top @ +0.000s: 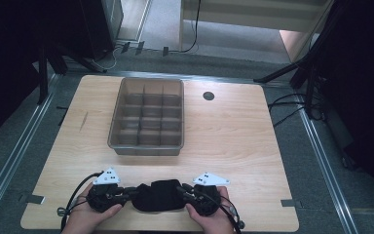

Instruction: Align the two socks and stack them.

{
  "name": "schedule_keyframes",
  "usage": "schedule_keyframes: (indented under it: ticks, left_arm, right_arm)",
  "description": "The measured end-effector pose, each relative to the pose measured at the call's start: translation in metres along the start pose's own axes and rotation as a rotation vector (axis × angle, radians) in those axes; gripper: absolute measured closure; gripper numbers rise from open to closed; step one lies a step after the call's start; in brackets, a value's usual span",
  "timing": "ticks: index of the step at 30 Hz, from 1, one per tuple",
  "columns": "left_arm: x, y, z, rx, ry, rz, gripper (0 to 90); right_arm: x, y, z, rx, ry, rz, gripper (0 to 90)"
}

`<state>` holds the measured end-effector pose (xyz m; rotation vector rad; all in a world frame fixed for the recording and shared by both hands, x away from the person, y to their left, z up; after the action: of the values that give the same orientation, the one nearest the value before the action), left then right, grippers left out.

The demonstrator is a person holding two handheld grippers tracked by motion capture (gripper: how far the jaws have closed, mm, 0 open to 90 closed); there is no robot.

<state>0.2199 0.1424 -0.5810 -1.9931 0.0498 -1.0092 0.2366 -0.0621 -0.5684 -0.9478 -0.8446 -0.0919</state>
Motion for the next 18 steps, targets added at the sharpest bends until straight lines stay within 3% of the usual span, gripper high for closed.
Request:
schedule_keyframes:
  ticks: [5,9,18]
  left_arm:
    - [-0.001,0.001,0.000,-0.015,0.003,0.005,89.2]
    - [-0.003,0.004,0.005,0.010,-0.015,0.019,89.4]
    - [0.000,0.012,0.015,0.070,-0.041,-0.008,89.6]
  right_arm:
    - [-0.007,0.011,-0.003,0.008,0.015,0.047,72.0]
    - [-0.011,0.017,-0.004,-0.022,0.005,0.063,76.4]
    - [0.000,0.034,-0.008,-0.104,-0.070,0.019,80.4]
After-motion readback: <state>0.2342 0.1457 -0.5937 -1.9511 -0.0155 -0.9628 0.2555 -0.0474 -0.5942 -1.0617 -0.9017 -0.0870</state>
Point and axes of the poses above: each handheld gripper's, and its own axes: y roughly forward along the jaws, x roughly out of its top, z roughly to its left, the point moved 8 cm from there along y, roughly forward along the jaws, and after that the axes turned 3 degrees about z, right-handed, at the moved point
